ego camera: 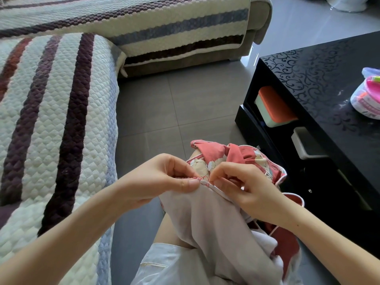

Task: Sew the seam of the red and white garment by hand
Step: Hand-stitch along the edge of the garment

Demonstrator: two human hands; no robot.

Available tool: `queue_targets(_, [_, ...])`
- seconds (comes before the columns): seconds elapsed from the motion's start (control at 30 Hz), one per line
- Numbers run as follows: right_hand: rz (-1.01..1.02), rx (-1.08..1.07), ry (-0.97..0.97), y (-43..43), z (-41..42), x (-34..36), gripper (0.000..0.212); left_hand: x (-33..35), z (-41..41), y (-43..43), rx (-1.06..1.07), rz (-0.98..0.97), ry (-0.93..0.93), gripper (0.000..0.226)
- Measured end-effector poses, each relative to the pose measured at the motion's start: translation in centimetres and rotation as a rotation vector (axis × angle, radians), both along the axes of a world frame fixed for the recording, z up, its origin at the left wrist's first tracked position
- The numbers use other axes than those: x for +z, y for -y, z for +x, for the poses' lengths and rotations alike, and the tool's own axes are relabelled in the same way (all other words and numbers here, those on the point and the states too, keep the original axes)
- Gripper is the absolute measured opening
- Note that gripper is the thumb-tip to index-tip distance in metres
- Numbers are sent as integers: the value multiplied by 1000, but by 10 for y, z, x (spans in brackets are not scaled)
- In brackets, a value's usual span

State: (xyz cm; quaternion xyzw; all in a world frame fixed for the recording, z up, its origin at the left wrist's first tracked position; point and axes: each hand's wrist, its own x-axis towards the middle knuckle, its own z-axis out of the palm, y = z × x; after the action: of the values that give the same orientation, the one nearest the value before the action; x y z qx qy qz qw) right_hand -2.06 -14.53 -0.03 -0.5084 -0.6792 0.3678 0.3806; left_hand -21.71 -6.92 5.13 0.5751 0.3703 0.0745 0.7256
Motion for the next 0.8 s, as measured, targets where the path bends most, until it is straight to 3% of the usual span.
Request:
queue_targets(0.23, [-38, 41, -125, -1, -1, 2, 21, 1, 0, 2, -14, -21, 21, 9])
queue_targets(0.57, [-69, 96, -299, -2, -12, 2, 15, -2, 2, 7, 23, 46, 40, 8])
queue_targets(0.67, [-64, 61, -272, -2, -10, -4, 11, -3, 1, 7, 70, 67, 65, 5])
queue_targets(0.8, [34, -44, -88, -1, 0, -12, 7, -5, 2, 10, 120, 67, 95, 4])
